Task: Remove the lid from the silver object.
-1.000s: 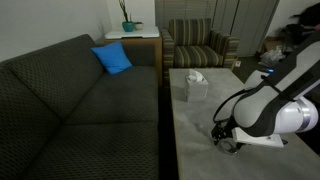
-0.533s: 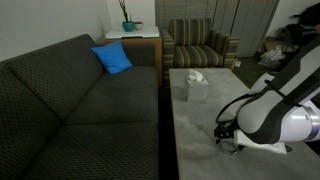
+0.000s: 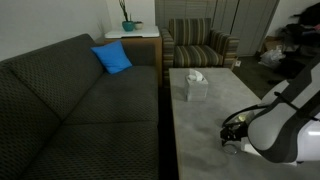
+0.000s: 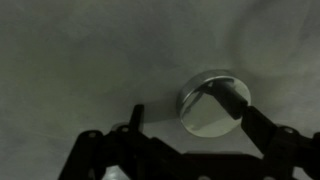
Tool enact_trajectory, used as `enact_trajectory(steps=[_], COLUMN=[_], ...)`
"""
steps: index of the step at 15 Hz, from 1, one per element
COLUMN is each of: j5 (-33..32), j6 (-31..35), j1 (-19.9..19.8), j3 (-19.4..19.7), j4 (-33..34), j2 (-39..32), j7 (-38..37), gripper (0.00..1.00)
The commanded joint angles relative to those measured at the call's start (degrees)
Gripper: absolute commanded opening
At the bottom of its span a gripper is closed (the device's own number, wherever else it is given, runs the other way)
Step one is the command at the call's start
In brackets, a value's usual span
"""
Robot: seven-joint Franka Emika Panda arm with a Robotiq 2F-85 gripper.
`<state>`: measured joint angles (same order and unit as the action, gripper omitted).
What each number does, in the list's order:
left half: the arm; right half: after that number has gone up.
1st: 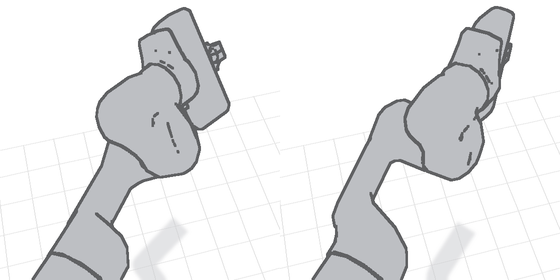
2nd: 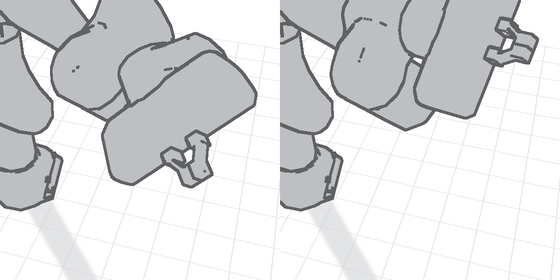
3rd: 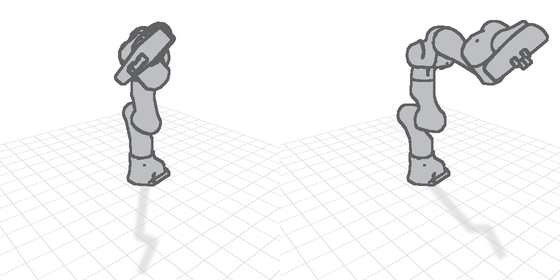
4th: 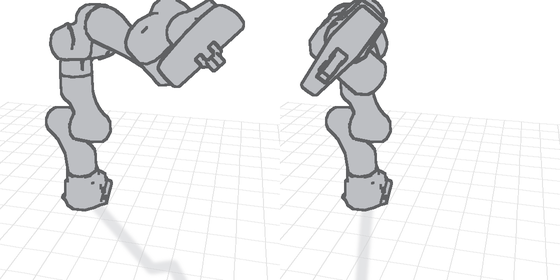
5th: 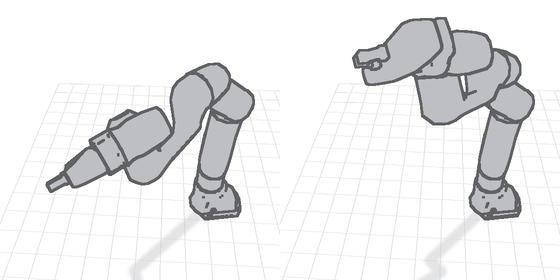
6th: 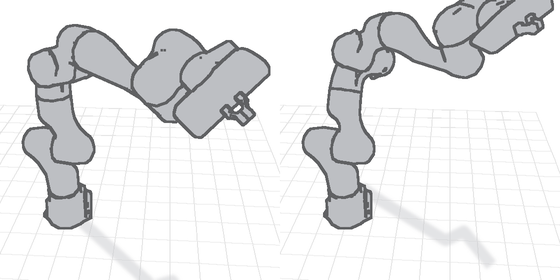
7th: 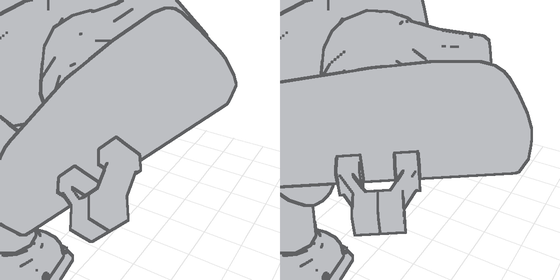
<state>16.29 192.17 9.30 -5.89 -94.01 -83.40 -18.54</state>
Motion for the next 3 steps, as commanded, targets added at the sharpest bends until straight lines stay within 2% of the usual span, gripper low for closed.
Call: enact_trajectory(steps=[1, 3], j5=[2.3, 3.5], j6=[4.4, 6.7], j1=[-1.4, -1.4], j3=[0.3, 0.4], j4=[-6.0, -8.1], j2=[-0.3, 0.2], j7=[0.2, 0.1], gripper=[1.00, 1.00])
